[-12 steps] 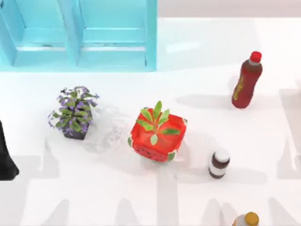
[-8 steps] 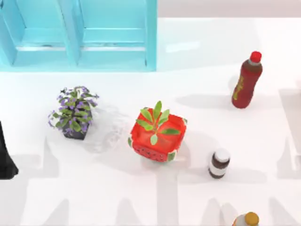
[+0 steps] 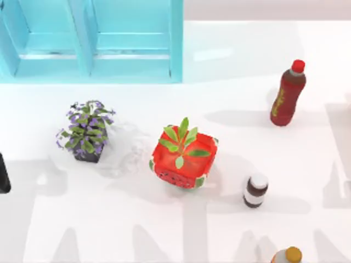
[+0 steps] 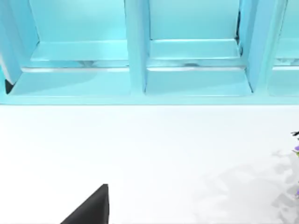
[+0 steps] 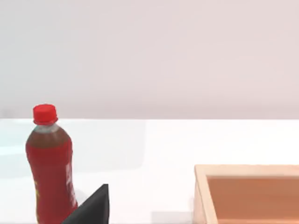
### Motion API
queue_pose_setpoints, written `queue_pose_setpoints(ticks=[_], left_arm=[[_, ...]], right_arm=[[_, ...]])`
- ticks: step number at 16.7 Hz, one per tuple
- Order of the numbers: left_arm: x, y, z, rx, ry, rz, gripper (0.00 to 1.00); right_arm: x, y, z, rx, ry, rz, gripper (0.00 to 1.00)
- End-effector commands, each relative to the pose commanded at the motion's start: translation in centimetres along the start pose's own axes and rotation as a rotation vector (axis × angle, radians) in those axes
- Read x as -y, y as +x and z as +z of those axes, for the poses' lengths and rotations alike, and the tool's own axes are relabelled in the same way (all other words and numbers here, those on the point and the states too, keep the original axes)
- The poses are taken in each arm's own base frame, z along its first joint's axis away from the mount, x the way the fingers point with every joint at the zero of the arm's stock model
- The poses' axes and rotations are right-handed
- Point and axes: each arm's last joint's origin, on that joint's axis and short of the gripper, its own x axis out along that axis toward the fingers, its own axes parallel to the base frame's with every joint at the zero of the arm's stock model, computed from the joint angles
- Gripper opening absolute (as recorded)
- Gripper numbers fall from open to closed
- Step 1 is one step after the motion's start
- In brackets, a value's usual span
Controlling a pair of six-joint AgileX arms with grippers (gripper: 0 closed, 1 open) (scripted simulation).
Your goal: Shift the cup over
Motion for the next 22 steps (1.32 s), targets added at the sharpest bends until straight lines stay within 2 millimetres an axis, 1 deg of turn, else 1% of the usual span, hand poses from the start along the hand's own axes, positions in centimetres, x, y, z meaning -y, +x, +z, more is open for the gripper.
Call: queue_pose_setpoints(ticks=[4, 11, 17, 22], left_arm=[[-0.4, 1.0, 2.3, -0.171, 0.014, 0.011, 1.00], [-1.4, 4.1, 5.5, -0.484, 0.028, 0.013, 1.00], [-2.5, 7.6, 7.9, -0.721, 0.043, 0.002, 1.00], [-3.6, 11.2, 9.0, -0.923, 0.042, -0.011, 1.00]], right_arm=[[0.0, 0.0, 0.0, 0.000, 0.000, 0.000, 1.00], [0.0, 0.0, 0.0, 0.000, 0.000, 0.000, 1.00], [0.0, 0.0, 0.0, 0.000, 0.000, 0.000, 1.00], [0.0, 0.0, 0.0, 0.000, 0.000, 0.000, 1.00]])
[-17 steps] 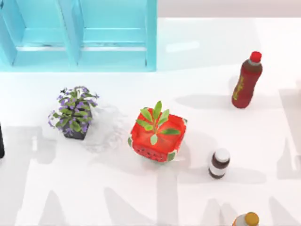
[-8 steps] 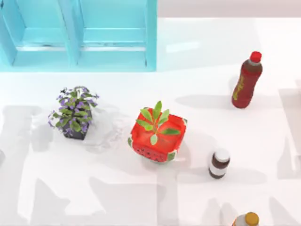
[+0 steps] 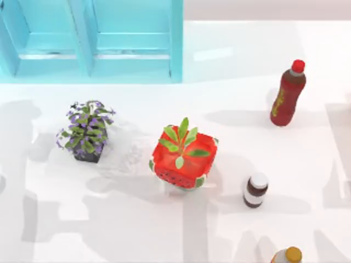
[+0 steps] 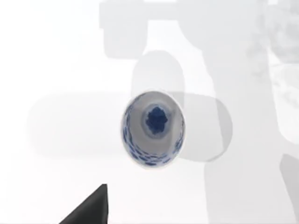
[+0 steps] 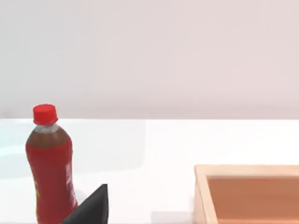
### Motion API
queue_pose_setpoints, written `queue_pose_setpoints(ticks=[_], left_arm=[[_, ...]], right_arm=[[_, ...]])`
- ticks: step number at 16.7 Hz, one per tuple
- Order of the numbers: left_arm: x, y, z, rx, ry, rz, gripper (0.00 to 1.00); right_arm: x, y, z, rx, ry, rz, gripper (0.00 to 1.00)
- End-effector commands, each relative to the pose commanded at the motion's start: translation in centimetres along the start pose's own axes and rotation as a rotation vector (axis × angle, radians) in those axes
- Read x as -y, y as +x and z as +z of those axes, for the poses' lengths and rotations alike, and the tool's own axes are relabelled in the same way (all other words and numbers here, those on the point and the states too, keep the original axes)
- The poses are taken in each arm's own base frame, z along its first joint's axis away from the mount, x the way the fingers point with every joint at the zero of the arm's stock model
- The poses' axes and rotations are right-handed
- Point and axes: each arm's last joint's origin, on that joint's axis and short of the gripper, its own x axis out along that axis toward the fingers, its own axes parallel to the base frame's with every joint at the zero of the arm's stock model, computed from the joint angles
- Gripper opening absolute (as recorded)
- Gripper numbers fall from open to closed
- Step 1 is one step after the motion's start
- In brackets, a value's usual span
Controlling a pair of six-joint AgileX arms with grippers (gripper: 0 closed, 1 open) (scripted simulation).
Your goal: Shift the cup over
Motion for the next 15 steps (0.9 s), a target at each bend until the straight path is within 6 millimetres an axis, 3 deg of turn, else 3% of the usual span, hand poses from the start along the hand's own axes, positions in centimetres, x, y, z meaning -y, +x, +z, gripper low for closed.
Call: queue_pose_setpoints(ticks=[7, 15], left_arm=[[-1.9, 3.6, 4.3, -0.292, 0.006, -0.055, 1.00], [-2.1, 4.1, 4.8, -0.325, 0.007, -0.065, 1.00]], right_arm=[[0.0, 0.0, 0.0, 0.000, 0.000, 0.000, 1.00], [0.0, 0.0, 0.0, 0.000, 0.000, 0.000, 1.00]])
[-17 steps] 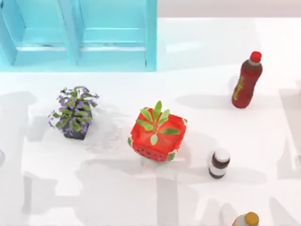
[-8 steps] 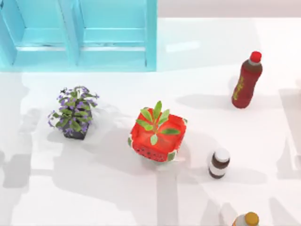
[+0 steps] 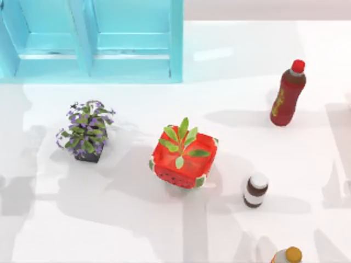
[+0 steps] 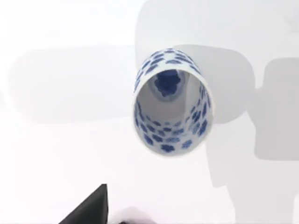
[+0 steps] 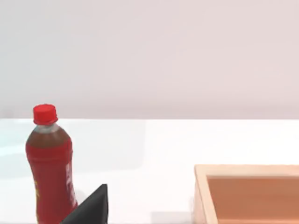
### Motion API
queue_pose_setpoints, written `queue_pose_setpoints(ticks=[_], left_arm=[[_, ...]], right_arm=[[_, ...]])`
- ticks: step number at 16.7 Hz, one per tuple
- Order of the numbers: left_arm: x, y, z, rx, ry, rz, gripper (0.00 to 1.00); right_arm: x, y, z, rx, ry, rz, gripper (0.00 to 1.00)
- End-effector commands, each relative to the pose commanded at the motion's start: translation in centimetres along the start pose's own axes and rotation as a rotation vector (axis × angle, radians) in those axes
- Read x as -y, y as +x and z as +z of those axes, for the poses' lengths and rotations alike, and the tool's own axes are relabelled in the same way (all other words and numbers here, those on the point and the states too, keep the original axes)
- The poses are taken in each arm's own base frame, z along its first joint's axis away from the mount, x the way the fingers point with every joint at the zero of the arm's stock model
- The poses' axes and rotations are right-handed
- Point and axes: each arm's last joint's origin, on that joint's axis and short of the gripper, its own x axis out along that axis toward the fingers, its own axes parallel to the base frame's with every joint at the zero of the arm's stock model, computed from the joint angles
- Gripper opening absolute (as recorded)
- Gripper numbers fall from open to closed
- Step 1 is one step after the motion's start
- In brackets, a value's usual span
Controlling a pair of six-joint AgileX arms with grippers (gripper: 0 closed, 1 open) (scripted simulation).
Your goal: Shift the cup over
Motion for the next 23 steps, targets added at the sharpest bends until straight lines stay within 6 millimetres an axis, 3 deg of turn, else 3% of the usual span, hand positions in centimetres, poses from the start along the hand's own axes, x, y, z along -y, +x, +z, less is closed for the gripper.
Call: queue_pose_setpoints(ticks=[3, 11, 16, 23], left_arm=[[-0.1, 1.2, 0.1, -0.007, -0.004, -0.002, 1.00], [-0.2, 9.7, 0.1, 0.001, -0.005, 0.000, 1.00], [-0.2, 10.0, 0.0, -0.002, -0.004, -0.001, 1.00], [-0.2, 10.0, 0.0, -0.002, -0.004, -0.001, 0.47]], right_arm=[[0.0, 0.0, 0.0, 0.000, 0.000, 0.000, 1.00], [0.0, 0.0, 0.0, 0.000, 0.000, 0.000, 1.00], [0.0, 0.0, 0.0, 0.000, 0.000, 0.000, 1.00], [0.0, 0.0, 0.0, 0.000, 0.000, 0.000, 1.00]])
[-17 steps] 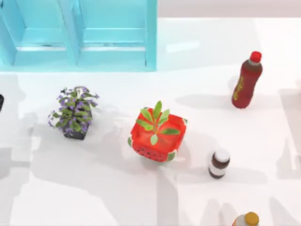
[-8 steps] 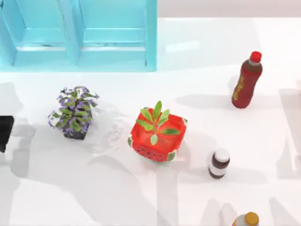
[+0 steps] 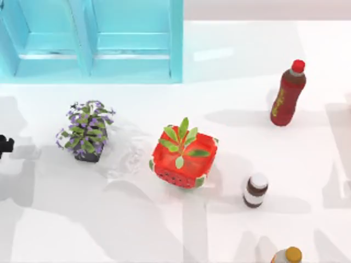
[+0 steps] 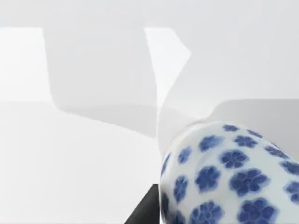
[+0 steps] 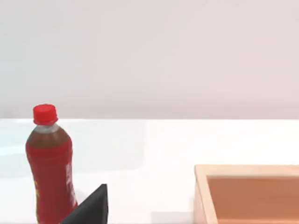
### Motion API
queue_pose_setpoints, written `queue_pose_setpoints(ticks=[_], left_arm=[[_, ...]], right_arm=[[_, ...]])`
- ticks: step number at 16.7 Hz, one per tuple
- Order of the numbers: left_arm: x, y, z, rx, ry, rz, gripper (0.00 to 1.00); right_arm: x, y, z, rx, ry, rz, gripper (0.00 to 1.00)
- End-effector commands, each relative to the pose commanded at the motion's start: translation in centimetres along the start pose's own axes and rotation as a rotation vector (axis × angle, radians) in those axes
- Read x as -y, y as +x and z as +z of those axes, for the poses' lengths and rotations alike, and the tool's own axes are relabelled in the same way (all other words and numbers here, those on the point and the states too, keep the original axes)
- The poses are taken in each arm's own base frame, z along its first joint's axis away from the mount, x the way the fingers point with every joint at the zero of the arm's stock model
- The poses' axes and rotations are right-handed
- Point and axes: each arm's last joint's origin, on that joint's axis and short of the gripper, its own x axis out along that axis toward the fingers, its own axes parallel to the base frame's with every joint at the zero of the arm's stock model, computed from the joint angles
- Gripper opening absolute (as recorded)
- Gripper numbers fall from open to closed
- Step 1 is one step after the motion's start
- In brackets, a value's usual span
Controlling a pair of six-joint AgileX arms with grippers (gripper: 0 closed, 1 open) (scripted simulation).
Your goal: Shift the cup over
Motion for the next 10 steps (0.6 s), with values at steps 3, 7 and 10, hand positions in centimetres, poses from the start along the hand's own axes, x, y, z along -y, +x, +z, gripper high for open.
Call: queue_pose_setpoints(ticks=[3, 7, 10], left_arm=[[0.00, 0.00, 0.00, 0.000, 0.000, 0.000, 0.25], [0.00, 0.00, 0.00, 0.000, 0.000, 0.000, 0.00], [0.00, 0.00, 0.00, 0.000, 0.000, 0.000, 0.00]], right_arm=[[0.00, 0.00, 0.00, 0.000, 0.000, 0.000, 1.00], [0.00, 0.00, 0.00, 0.000, 0.000, 0.000, 1.00], [0.00, 0.00, 0.00, 0.000, 0.000, 0.000, 1.00]])
